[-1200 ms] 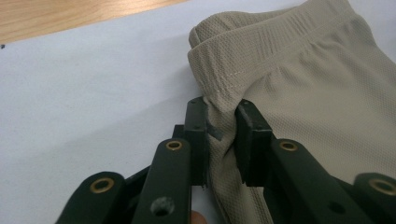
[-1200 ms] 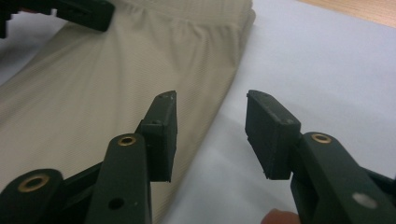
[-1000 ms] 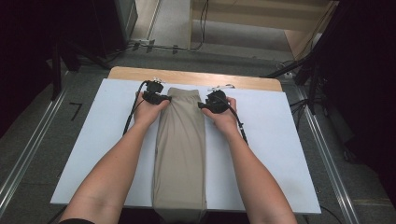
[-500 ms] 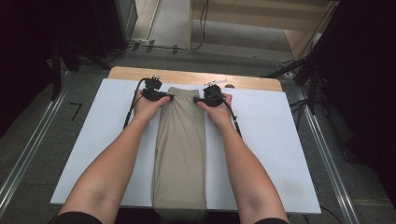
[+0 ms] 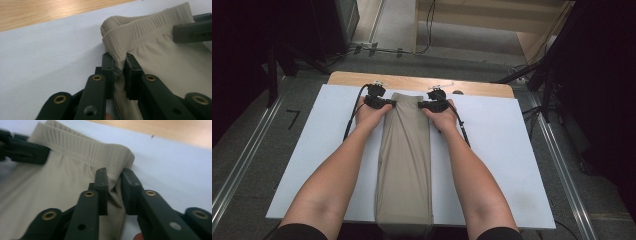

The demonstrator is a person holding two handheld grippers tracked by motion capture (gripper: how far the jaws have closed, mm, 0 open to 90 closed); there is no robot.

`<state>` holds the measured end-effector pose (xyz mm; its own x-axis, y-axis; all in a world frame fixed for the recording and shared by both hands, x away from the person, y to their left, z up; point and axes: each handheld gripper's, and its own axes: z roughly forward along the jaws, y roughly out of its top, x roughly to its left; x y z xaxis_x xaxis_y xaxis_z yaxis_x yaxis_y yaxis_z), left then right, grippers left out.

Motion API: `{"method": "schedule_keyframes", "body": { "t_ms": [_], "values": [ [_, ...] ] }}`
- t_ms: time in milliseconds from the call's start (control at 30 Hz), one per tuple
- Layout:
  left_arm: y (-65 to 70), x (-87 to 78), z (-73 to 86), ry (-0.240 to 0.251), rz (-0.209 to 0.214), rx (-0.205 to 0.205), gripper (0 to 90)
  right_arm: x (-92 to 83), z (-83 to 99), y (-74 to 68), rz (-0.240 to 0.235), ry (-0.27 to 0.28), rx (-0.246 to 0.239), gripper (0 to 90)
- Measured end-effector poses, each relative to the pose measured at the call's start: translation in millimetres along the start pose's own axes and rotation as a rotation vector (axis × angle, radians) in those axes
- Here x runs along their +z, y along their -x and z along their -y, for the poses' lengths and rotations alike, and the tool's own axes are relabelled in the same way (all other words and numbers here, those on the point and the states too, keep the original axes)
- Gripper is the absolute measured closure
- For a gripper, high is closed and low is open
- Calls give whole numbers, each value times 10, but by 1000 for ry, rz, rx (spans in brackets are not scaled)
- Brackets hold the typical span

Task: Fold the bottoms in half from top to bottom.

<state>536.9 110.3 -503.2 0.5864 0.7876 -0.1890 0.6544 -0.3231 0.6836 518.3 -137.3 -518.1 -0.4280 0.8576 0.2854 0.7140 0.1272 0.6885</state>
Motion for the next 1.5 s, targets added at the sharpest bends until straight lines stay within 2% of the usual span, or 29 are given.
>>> {"method": "schedule_keyframes", "body": {
  "t_ms": [67,167,267,367,433,467,533,567,633,733,767,833,867,933,1000,1100,1200,1400,1500],
  "values": [
    [2,-11,-10,1,18,-34,839,-8,3,16,-34,-10,43,825],
    [20,-64,-44,13,42,-18,855,-29,0,29,-47,-30,58,869],
    [56,-156,-140,28,48,9,862,-83,-22,9,-26,-16,36,877],
    [109,-261,-297,72,63,15,862,-219,-115,-7,-10,41,20,879],
    [161,-342,-423,119,72,13,862,-350,-221,-5,-1,84,30,880],
    [189,-386,-487,141,75,22,862,-425,-282,-5,4,101,27,879],
    [253,-476,-582,180,77,57,861,-586,-401,-33,26,134,-9,879],
    [280,-514,-602,196,82,63,861,-669,-445,-54,38,147,-32,879],
    [328,-569,-586,213,96,79,860,-809,-468,-86,34,174,-46,879],
    [376,-649,-472,230,135,104,858,-951,-367,-136,27,201,-86,878],
    [380,-688,-427,234,159,89,857,-985,-314,-148,13,209,-102,877],
    [403,-774,-327,247,191,87,858,-1059,-189,-163,-54,224,-110,877],
    [424,-811,-274,255,205,101,858,-1096,-126,-179,-74,234,-118,877],
    [489,-894,-169,264,214,143,859,-1173,-10,-237,-78,245,-148,877],
    [560,-1001,-54,285,237,157,859,-1257,91,-300,-84,254,-166,877],
    [663,-1149,91,321,255,173,859,-1396,221,-399,-97,280,-185,877],
    [756,-1264,268,358,264,166,859,-1538,349,-518,-109,303,-211,877],
    [935,-1409,640,357,270,190,859,-1747,706,-739,-109,312,-271,877],
    [1033,-1490,833,357,281,212,858,-1835,906,-808,-125,313,-284,877]
  ]
}}
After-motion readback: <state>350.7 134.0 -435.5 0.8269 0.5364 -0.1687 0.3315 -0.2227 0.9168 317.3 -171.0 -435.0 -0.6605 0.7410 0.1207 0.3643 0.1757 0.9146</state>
